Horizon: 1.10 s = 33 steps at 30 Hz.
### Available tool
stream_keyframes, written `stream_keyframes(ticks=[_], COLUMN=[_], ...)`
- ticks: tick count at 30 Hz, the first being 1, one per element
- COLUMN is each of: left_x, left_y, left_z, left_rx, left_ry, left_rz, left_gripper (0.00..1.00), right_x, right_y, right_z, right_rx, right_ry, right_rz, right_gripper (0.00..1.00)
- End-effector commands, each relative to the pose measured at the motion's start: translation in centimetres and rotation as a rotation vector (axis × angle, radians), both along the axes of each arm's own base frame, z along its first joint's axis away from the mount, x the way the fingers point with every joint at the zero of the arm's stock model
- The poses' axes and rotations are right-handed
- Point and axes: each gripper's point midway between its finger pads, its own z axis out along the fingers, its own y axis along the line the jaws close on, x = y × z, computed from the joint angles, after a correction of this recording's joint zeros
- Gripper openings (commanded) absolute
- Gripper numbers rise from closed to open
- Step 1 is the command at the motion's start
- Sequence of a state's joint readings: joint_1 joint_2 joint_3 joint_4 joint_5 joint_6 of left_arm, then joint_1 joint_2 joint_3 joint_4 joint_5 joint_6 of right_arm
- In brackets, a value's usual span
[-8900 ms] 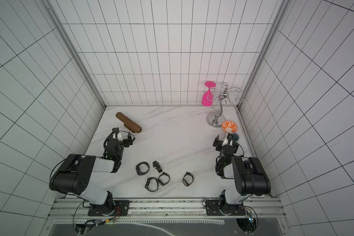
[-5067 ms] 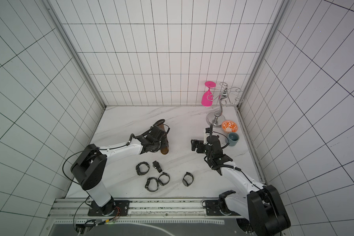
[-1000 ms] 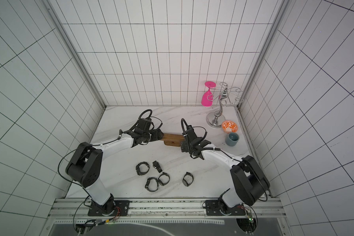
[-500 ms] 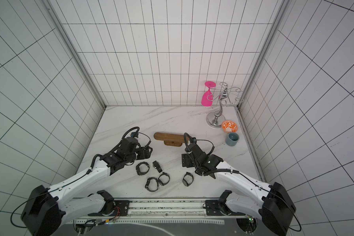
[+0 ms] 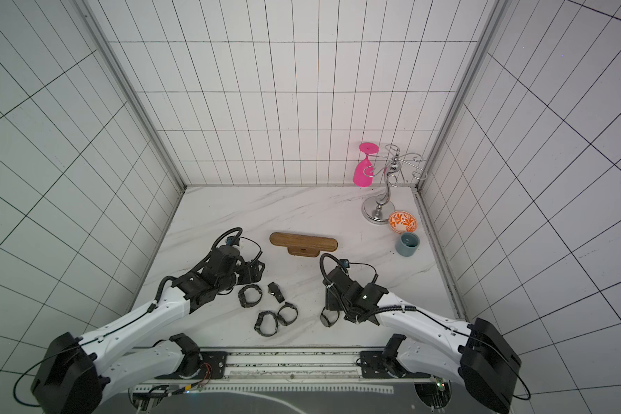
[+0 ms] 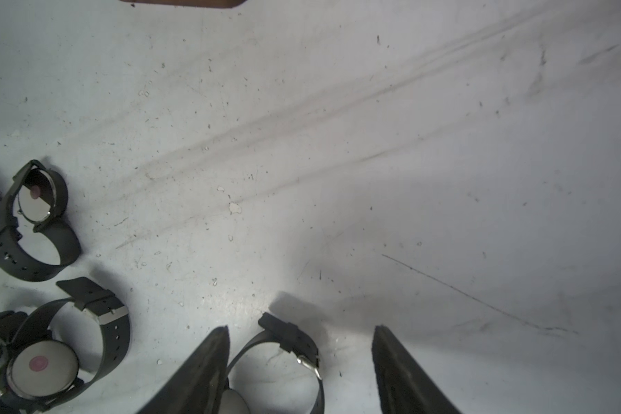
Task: Place watch on stand
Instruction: Pick up the watch at the center of the board.
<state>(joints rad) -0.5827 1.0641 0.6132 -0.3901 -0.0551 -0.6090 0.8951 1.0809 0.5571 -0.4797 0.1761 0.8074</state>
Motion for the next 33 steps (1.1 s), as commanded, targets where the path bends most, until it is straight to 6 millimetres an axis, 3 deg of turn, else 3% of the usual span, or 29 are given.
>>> stream_keyframes(ticks=[1,17,26,33], left_x=[0.7,1.0,0.9,0.9], left_y=[-0.4,-0.6,-0.4,-0.5], left_z=[1.0,1.0,0.8,0.9], left_rx=[-0.010,-0.012,-0.005,-0.003], left_ry=[-0.035,-0.032,-0.029,-0.033], left_rz=[0.003,0.000,0.004,0.002], left_gripper=[0.86,0.85,0.85,0.85], right_x=[-1.7,-3.5,-3.3,-3.4], right_y=[-1.7,-1.3,-1.2,-1.6], right_z=[-2.6,-5.4,-4.6,-3.8], right_rx=[-0.055,-0.056,-0.046,-0.062], right_ry=[0.071,0.136,0.107,0.106], right_rz=[-0.034,0.001,0.010,0.000], right_gripper=[0.59,0.29,0.27,0.37])
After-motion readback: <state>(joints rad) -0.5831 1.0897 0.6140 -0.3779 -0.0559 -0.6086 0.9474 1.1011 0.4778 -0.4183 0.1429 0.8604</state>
